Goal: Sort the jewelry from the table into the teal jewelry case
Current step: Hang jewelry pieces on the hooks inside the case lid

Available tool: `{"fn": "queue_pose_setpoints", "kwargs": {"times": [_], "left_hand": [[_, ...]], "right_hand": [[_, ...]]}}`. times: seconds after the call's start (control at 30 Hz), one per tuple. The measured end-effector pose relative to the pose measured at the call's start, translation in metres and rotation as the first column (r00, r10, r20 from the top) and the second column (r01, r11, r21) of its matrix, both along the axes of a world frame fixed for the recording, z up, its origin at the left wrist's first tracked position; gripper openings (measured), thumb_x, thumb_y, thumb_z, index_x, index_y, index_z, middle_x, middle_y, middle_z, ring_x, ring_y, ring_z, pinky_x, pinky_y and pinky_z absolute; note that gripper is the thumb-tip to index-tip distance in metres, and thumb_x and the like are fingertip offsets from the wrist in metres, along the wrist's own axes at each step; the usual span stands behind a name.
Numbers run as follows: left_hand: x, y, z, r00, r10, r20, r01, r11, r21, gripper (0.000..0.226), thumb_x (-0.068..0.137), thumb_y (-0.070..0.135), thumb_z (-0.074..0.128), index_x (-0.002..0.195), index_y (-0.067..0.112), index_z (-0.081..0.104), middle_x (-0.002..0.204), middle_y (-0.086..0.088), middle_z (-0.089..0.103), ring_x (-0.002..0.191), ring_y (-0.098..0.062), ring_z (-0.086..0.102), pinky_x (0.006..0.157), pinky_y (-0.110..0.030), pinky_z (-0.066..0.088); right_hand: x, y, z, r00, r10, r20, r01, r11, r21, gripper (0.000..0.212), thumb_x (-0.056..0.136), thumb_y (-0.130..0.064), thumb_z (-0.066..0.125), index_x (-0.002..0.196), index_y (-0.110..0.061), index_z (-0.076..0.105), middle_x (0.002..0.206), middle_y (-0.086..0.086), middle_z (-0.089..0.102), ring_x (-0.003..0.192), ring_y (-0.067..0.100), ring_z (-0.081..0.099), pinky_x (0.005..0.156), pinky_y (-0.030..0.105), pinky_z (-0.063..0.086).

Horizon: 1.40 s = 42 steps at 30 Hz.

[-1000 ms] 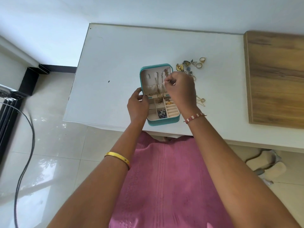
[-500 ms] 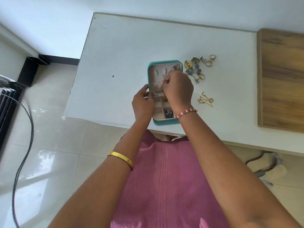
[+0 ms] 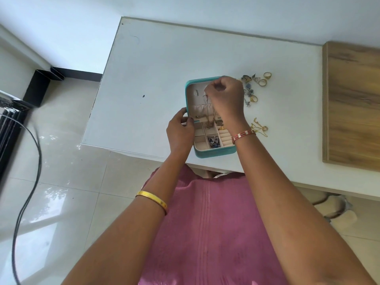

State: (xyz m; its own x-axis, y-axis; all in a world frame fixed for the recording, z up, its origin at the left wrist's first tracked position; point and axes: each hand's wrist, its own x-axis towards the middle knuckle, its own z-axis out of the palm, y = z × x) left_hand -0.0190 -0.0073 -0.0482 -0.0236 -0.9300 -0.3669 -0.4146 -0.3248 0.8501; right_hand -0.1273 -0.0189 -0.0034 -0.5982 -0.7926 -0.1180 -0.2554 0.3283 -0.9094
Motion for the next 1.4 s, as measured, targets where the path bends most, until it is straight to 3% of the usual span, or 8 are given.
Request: {"fn": "queue_pose_setpoints", "kwargs": {"times": [0.1, 0.27, 0.57, 0.73, 0.9, 1.1, 1.27, 1.4], "left_hand": [[0.0, -0.001, 0.0, 1.0, -0.004, 0.015, 0.004, 1.0, -0.002, 0.034, 0.092, 0.009, 0.048, 0.123, 0.019, 0.06, 0.094, 0.0, 0.066, 0.079, -0.01, 0.056, 0.06, -0.007, 0.039], [-0.002, -0.001, 0.002, 1.0, 0.007, 0.023, -0.007, 1.0, 0.013, 0.035, 0.092, 0.01, 0.048, 0.125, 0.019, 0.058, 0.104, -0.004, 0.068, 0.085, -0.011, 0.056, 0.075, -0.019, 0.04], [-0.002, -0.002, 0.005, 1.0, 0.005, 0.028, -0.006, 1.0, 0.026, 0.037, 0.092, 0.009, 0.048, 0.126, 0.019, 0.058, 0.103, -0.004, 0.068, 0.089, -0.013, 0.057, 0.076, -0.018, 0.04], [-0.002, -0.001, 0.009, 0.999, -0.012, 0.041, 0.01, 1.0, 0.026, 0.036, 0.092, 0.009, 0.048, 0.126, 0.018, 0.057, 0.105, -0.006, 0.068, 0.089, -0.014, 0.056, 0.078, -0.021, 0.04], [-0.002, -0.001, 0.01, 0.999, -0.008, 0.044, 0.007, 0.999, 0.035, 0.035, 0.092, 0.009, 0.048, 0.125, 0.017, 0.058, 0.105, -0.006, 0.068, 0.091, -0.015, 0.058, 0.079, -0.021, 0.041], [-0.003, -0.002, 0.009, 0.999, 0.006, 0.033, -0.007, 0.999, 0.034, 0.034, 0.091, 0.01, 0.05, 0.124, 0.017, 0.059, 0.103, -0.007, 0.069, 0.087, -0.017, 0.059, 0.078, -0.023, 0.042], [-0.003, -0.001, 0.009, 0.999, 0.004, 0.032, -0.004, 1.0, 0.021, 0.034, 0.092, 0.009, 0.05, 0.124, 0.017, 0.059, 0.105, -0.008, 0.069, 0.087, -0.015, 0.058, 0.079, -0.023, 0.043], [-0.003, -0.001, 0.008, 1.0, 0.012, 0.024, -0.012, 0.999, 0.03, 0.035, 0.092, 0.009, 0.049, 0.125, 0.017, 0.058, 0.105, -0.007, 0.069, 0.087, -0.014, 0.058, 0.079, -0.024, 0.044]], "right_hand": [[-0.005, 0.0, 0.006, 0.961, -0.074, 0.268, 0.095, 0.993, -0.067, 0.017, 0.077, -0.004, 0.055, 0.061, -0.005, 0.062, 0.066, 0.017, 0.066, 0.06, 0.021, 0.055, 0.063, 0.034, 0.049], [-0.02, 0.007, 0.026, 0.738, 0.021, 0.675, 0.157, 0.967, -0.202, 0.022, 0.088, 0.001, 0.049, 0.069, -0.008, 0.056, 0.055, 0.006, 0.063, 0.056, 0.021, 0.06, 0.068, 0.032, 0.055], [-0.033, 0.02, 0.057, 0.547, 0.257, 0.797, 0.041, 0.942, -0.333, 0.023, 0.081, -0.008, 0.038, 0.059, -0.014, 0.035, 0.045, -0.001, 0.044, 0.037, 0.011, 0.024, 0.041, 0.016, 0.021], [-0.039, 0.025, 0.066, 0.522, 0.315, 0.792, 0.003, 0.928, -0.372, 0.009, 0.072, -0.013, 0.039, 0.064, -0.014, 0.035, 0.048, 0.001, 0.047, 0.038, 0.011, 0.021, 0.041, 0.015, 0.02], [-0.036, 0.04, 0.069, 0.656, 0.385, 0.65, -0.239, 0.922, -0.305, 0.01, 0.073, -0.007, 0.042, 0.064, -0.011, 0.044, 0.049, 0.004, 0.054, 0.036, 0.011, 0.028, 0.044, 0.017, 0.02], [-0.009, 0.066, 0.064, 0.808, 0.514, 0.29, -0.545, 0.837, 0.035, 0.017, 0.085, -0.001, 0.058, 0.071, -0.009, 0.058, 0.051, 0.002, 0.056, 0.036, 0.004, 0.038, 0.038, 0.014, 0.033], [-0.005, 0.068, 0.047, 0.892, 0.445, 0.074, -0.446, 0.844, 0.298, 0.011, 0.089, -0.008, 0.053, 0.082, -0.012, 0.061, 0.065, 0.005, 0.065, 0.04, 0.002, 0.051, 0.047, 0.02, 0.047], [-0.01, 0.047, 0.021, 0.937, 0.336, -0.099, -0.298, 0.913, 0.279, 0.01, 0.09, -0.009, 0.053, 0.086, -0.01, 0.062, 0.068, -0.002, 0.059, 0.044, -0.003, 0.054, 0.045, 0.012, 0.04]]}}
